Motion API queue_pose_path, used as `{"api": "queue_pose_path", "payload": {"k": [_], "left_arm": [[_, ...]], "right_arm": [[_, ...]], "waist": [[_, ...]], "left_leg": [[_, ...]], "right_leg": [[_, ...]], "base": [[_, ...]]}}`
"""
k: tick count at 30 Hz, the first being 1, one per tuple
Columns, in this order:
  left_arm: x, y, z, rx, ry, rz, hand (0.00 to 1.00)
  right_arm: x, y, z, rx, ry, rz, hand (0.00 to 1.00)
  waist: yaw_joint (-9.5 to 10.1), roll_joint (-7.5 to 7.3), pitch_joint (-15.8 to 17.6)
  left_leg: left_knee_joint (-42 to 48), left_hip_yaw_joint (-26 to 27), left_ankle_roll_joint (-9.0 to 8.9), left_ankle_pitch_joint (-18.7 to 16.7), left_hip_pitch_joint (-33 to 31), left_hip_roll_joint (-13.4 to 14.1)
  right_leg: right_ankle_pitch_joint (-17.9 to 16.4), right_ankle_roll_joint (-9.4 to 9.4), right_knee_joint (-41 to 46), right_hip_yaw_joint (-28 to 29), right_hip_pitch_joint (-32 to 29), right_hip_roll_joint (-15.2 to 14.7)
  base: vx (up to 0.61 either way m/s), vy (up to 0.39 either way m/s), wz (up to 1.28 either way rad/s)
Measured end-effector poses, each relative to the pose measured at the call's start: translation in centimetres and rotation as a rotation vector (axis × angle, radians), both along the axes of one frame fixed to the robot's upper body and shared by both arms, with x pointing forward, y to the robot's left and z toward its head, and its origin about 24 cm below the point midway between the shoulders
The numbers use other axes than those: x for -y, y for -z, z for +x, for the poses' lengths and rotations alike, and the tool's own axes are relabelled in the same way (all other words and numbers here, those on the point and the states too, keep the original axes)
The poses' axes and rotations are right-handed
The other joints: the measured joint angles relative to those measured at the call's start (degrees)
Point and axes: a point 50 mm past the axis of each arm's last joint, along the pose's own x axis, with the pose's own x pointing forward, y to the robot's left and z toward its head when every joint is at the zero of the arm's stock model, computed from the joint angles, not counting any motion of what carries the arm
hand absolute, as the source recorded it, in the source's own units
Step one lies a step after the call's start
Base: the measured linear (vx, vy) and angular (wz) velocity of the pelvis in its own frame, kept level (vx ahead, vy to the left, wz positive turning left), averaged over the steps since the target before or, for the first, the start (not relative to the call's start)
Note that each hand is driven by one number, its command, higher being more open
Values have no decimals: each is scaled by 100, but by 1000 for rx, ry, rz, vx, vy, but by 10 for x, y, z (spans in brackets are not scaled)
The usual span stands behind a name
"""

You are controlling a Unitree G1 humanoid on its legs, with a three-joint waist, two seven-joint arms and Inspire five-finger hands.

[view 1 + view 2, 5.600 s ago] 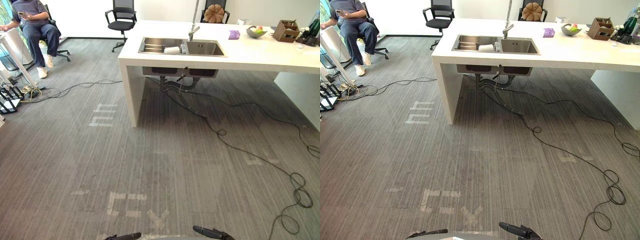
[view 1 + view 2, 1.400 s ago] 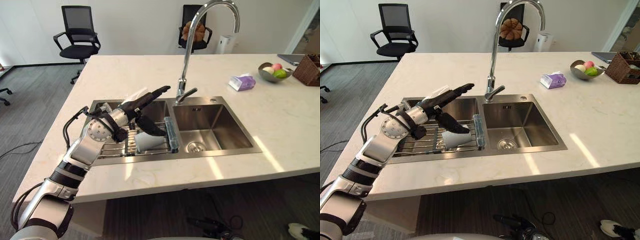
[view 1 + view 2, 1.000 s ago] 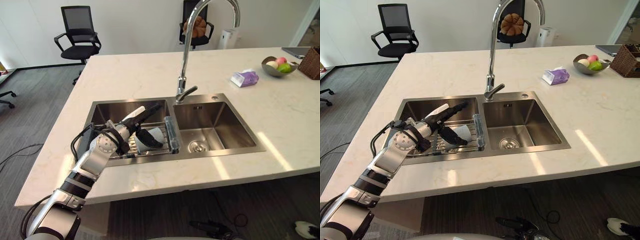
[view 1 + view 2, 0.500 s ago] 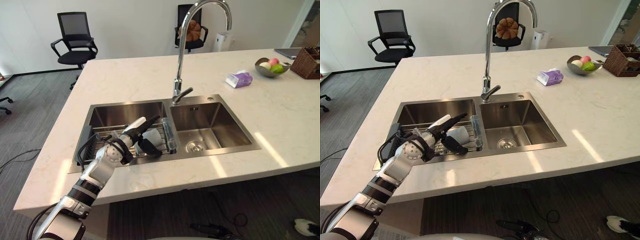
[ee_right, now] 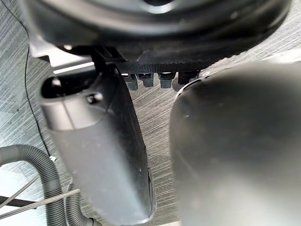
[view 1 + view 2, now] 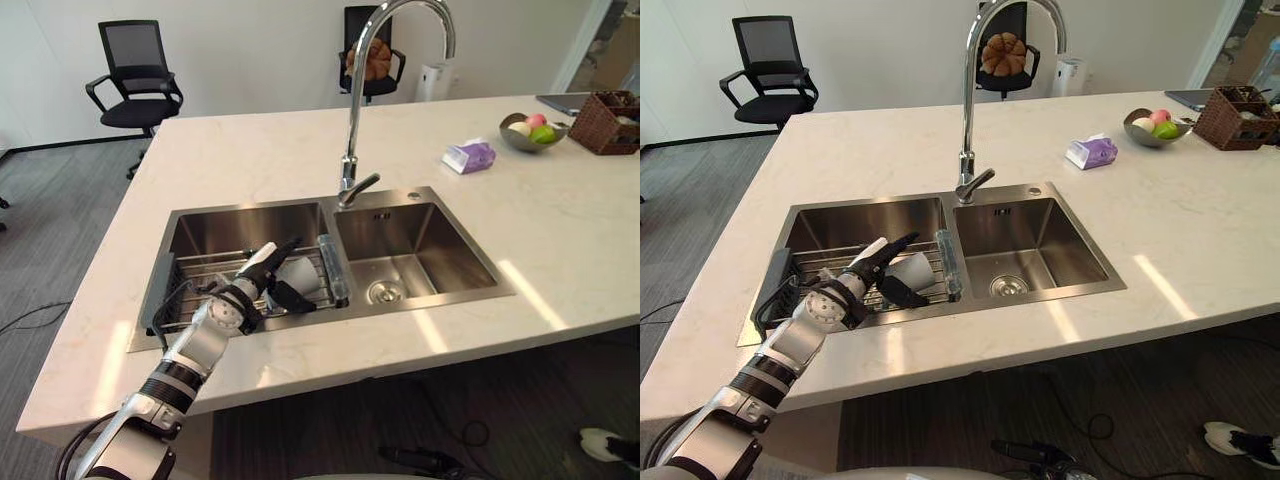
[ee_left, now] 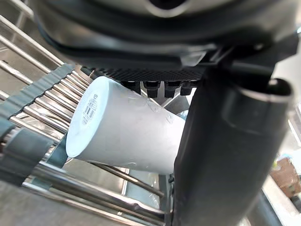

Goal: Walk over to the sink, pick up the cup, carry it to the dishwasher, place the cup inside the dishwasher, then close the dishwasher door

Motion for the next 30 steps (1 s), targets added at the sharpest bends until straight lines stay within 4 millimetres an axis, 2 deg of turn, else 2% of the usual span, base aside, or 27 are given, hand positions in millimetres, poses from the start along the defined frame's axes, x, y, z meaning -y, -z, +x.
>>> {"api": "queue_pose_path", "payload": {"k": [11, 14, 20, 21, 30], "left_arm": [[-20, 11, 5, -83, -134, -50, 100], [-22, 12, 5, -91, -146, -51, 100], [-24, 8, 8, -38, -126, 86, 100], [-24, 7, 8, -30, -123, 109, 0], [-19, 5, 9, -9, -42, 277, 0]], "right_arm": [[0, 0, -1, -8, -4, 13, 100], [-2, 1, -2, -12, -6, 19, 100], [-4, 1, -2, -9, -30, 23, 100], [-4, 1, -2, -10, -30, 24, 100], [-4, 1, -4, -7, -38, 24, 100]], "waist": [[-24, -13, 8], [-16, -69, 32], [-32, -120, 57], [-34, -123, 59], [-35, -123, 59]], "left_leg": [[-125, 78, 27, 52, 75, -18], [-134, 86, 27, 53, 79, -19], [-140, 100, 38, 60, 80, -40], [-140, 103, 40, 62, 77, -40], [-148, 97, 43, 67, 66, -47]], "right_leg": [[14, 17, -3, 72, -29, 8], [14, 18, -2, 75, -32, 10], [25, 33, -3, 90, -51, -8], [26, 32, -3, 92, -62, -7], [29, 33, -2, 84, -69, -12]], "base": [[-40, -20, -3], [-11, -7, 0], [-46, -20, -2], [-43, -25, -2], [-4, -3, 0]]}}
